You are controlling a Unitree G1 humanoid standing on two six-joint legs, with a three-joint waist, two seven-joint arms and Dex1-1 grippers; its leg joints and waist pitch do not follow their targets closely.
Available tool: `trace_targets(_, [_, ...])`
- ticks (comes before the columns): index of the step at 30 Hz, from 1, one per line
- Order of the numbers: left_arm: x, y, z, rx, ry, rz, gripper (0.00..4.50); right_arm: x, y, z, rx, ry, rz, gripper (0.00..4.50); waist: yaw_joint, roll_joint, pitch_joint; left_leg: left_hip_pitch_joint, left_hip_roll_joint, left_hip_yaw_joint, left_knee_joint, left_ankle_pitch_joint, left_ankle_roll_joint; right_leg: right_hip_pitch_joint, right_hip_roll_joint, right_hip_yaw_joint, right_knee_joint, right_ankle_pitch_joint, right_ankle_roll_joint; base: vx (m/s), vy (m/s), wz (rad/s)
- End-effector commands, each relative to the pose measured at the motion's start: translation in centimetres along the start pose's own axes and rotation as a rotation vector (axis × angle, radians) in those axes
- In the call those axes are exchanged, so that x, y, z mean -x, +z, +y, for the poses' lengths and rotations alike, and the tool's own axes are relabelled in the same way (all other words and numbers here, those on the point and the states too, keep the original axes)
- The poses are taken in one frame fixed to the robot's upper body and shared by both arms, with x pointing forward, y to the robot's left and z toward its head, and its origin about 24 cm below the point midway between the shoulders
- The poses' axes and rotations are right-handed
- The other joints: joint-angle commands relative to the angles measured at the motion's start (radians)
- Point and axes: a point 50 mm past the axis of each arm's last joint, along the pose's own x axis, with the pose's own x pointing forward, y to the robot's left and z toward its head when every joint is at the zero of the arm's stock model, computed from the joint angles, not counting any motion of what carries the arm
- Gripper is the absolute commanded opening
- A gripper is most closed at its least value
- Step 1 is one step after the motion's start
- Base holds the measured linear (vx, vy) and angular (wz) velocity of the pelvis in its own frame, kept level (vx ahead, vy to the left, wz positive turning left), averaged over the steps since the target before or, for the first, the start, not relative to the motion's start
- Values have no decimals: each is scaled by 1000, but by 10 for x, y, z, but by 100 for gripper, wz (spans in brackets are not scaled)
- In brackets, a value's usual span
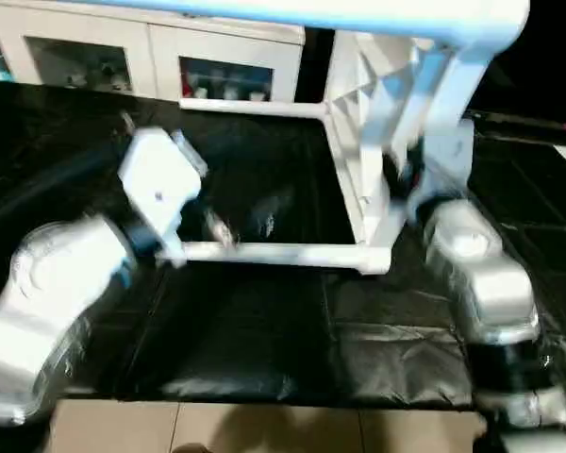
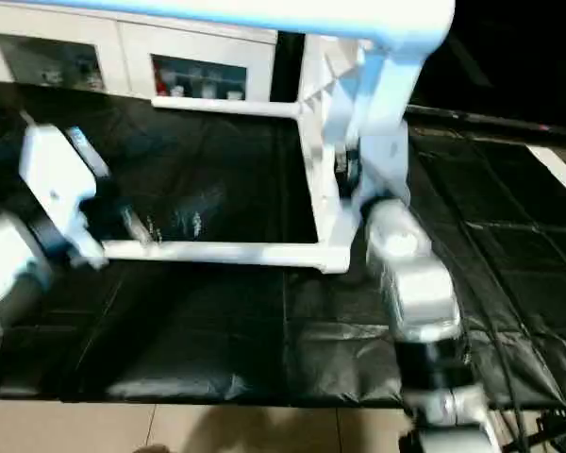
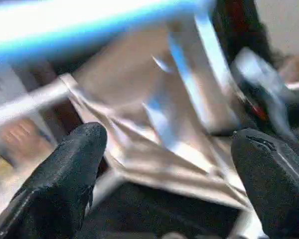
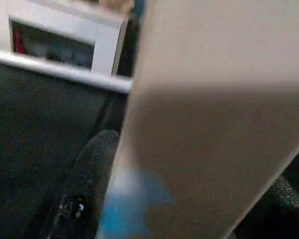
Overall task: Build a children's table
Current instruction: Flip table
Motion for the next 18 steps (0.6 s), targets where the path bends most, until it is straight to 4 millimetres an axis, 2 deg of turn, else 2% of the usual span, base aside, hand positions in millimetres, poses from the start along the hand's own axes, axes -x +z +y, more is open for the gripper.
trace_targets(1, [-3,10,9,-112,26,-38,450,1,-12,-3,-10,-26,12,305,-6,22,-61,10,42,-14,-74,-134,-100,46,-65,49,-61,-111,-73,0,0,0])
trace_targets(2, [-3,10,9,-112,26,-38,450,1,-12,-3,-10,-26,12,305,-6,21,-60,10,42,-14,-75,-142,-99,44,-66,49,-63,-124,-70,0,0,0])
trace_targets(5, [-4,15,18,-269,33,-48,450,-1,-18,1,-59,-10,4,305,-8,29,-60,10,42,-17,-76,-169,-103,44,-67,48,-64,-154,-70,0,0,0])
trace_targets(7, [-6,22,28,-410,67,-65,450,-4,-22,4,-62,-4,-5,305,-7,41,-59,14,43,-18,-77,-198,-109,39,-67,48,-65,-177,-73,0,0,0])
trace_targets(8, [-6,26,32,-459,90,-82,450,-5,-24,3,-59,-9,-9,305,-9,37,-59,15,44,-18,-78,-206,-110,39,-66,48,-68,-184,-75,0,0,0])
trace_targets(10, [-6,31,36,-547,114,-109,450,-8,-25,3,-63,-17,-15,305,-6,42,-61,16,45,-20,-77,-216,-113,39,-70,47,-63,-171,-91,0,0,0])
trace_targets(12, [-6,33,40,-610,137,-110,450,-9,-26,3,-68,-20,-20,305,-5,39,-60,14,46,-21,-78,-214,-111,41,-69,47,-62,-158,-98,0,0,0])
trace_targets(13, [-6,34,41,-632,145,-109,450,-10,-26,3,-71,-20,-23,280,-6,39,-60,13,46,-21,-77,-212,-110,41,-70,47,-60,-154,-102,0,0,0])
trace_targets(16, [-8,34,53,-734,192,-89,450,-12,-27,4,-72,-19,-34,272,-3,34,-60,13,45,-19,-76,-207,-104,40,-71,48,-61,-162,-103,0,0,0])
trace_targets(18, [-9,30,59,-762,196,-47,450,-13,-27,5,-73,-17,-37,263,-3,37,-60,14,43,-21,-77,-224,-102,36,-71,47,-63,-196,-100,0,0,0])
